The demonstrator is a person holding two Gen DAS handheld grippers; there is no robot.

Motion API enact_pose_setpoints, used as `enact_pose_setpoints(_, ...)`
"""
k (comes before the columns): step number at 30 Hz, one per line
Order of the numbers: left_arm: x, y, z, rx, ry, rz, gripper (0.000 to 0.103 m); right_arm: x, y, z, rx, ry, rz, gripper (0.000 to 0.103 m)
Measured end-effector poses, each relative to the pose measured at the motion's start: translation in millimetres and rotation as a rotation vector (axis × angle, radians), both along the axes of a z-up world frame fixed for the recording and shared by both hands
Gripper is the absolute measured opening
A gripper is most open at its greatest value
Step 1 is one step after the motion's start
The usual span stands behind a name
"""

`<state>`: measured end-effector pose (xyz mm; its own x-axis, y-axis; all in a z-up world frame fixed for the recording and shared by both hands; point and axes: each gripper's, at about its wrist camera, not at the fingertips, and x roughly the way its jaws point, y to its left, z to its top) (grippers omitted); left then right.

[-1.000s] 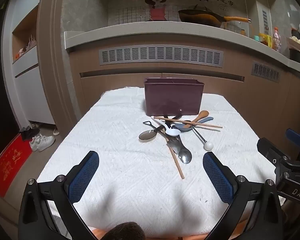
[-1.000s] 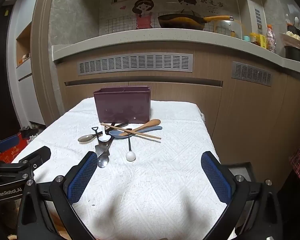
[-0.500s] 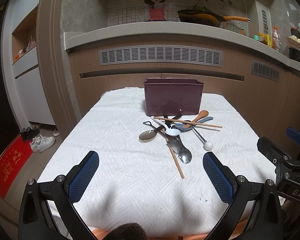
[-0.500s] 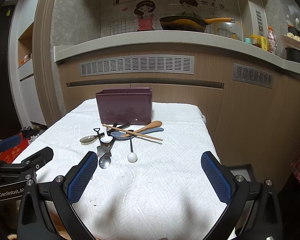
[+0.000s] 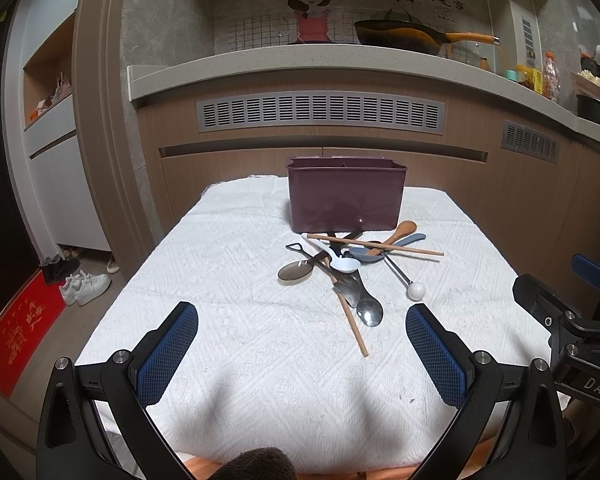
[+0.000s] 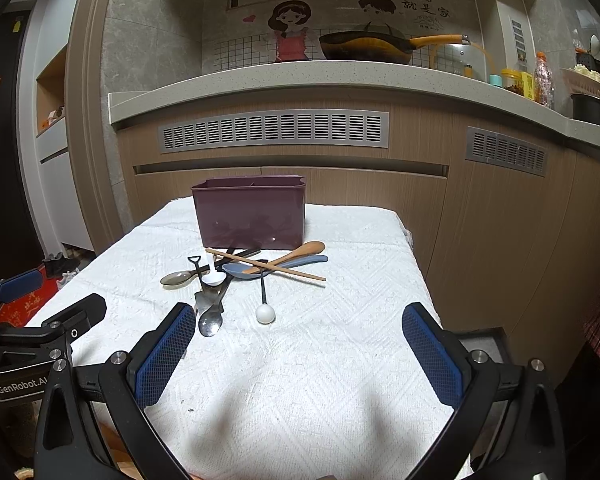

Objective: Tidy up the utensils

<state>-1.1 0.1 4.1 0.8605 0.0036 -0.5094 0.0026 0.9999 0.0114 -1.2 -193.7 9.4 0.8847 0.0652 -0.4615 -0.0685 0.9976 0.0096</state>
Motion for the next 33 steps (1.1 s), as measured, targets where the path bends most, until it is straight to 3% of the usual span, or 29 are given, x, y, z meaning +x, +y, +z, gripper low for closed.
enact_pose_setpoints(33,-1.7,1.5,5.8,0.004,-0.008,0.001,0.103,3.0,-3.3,-3.6,0.014,0.022,-0.002,0.103)
